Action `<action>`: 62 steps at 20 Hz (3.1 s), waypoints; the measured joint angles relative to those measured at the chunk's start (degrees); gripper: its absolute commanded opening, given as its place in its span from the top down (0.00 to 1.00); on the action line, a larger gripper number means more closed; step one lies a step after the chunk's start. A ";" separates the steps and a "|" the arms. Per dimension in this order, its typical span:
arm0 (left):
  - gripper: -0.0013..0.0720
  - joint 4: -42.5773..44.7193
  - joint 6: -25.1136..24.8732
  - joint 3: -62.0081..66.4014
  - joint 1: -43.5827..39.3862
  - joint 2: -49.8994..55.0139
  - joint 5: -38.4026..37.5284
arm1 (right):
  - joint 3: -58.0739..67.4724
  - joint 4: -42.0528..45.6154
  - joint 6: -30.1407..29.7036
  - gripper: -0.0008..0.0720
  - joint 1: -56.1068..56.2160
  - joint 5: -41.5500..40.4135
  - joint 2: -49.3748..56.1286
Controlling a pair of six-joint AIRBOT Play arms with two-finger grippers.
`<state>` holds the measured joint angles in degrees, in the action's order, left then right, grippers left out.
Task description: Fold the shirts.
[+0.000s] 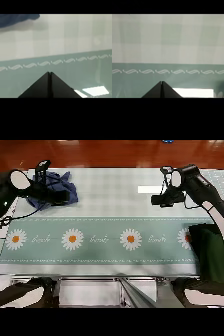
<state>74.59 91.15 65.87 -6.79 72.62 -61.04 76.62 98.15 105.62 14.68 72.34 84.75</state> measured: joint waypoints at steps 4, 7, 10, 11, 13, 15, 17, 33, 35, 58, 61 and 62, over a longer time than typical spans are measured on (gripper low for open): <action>0.29 2.12 -1.84 0.07 1.14 1.66 11.21 | 0.00 0.39 0.02 0.41 0.00 -6.62 0.02; 0.29 8.07 -2.73 1.07 4.68 3.23 19.34 | 0.00 2.16 0.00 0.41 0.00 -8.15 0.04; 0.29 11.82 -2.93 3.39 11.26 6.43 20.31 | 0.00 4.26 -0.61 0.41 0.00 -6.88 0.04; 0.29 12.24 -2.91 4.07 13.35 7.76 19.52 | 0.00 4.70 -0.83 0.41 0.07 -6.51 0.04; 0.29 12.63 -4.74 5.07 16.57 10.64 18.08 | 0.00 5.14 -1.01 0.41 0.20 -6.36 0.04; 0.29 12.81 -9.11 5.60 18.53 13.73 16.92 | 0.00 5.14 -0.98 0.42 0.24 -6.34 0.09; 0.29 12.94 -11.69 5.90 19.47 16.68 17.14 | 0.00 4.92 -0.76 0.42 0.24 -6.32 0.09; 0.96 0.15 -11.82 25.40 17.51 16.57 3.41 | -0.13 4.00 -0.44 0.42 0.31 -1.20 -2.75; 0.96 -5.16 -11.72 28.28 16.98 12.09 2.97 | -1.11 4.13 -1.29 0.42 0.72 -0.09 -5.77; 0.96 -15.85 -10.25 28.17 -11.69 -18.36 1.33 | -19.04 9.33 9.38 0.42 15.76 2.03 -41.75; 0.96 -16.52 -9.40 16.37 -14.29 -22.73 6.27 | -19.10 9.62 10.43 0.42 15.78 2.89 -42.45; 0.96 -16.74 -9.22 13.14 -14.49 -23.69 7.69 | -19.10 9.68 10.64 0.42 15.78 3.13 -42.51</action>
<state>57.84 81.93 79.00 -21.28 48.93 -53.34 57.52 107.83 116.27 30.46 75.46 42.24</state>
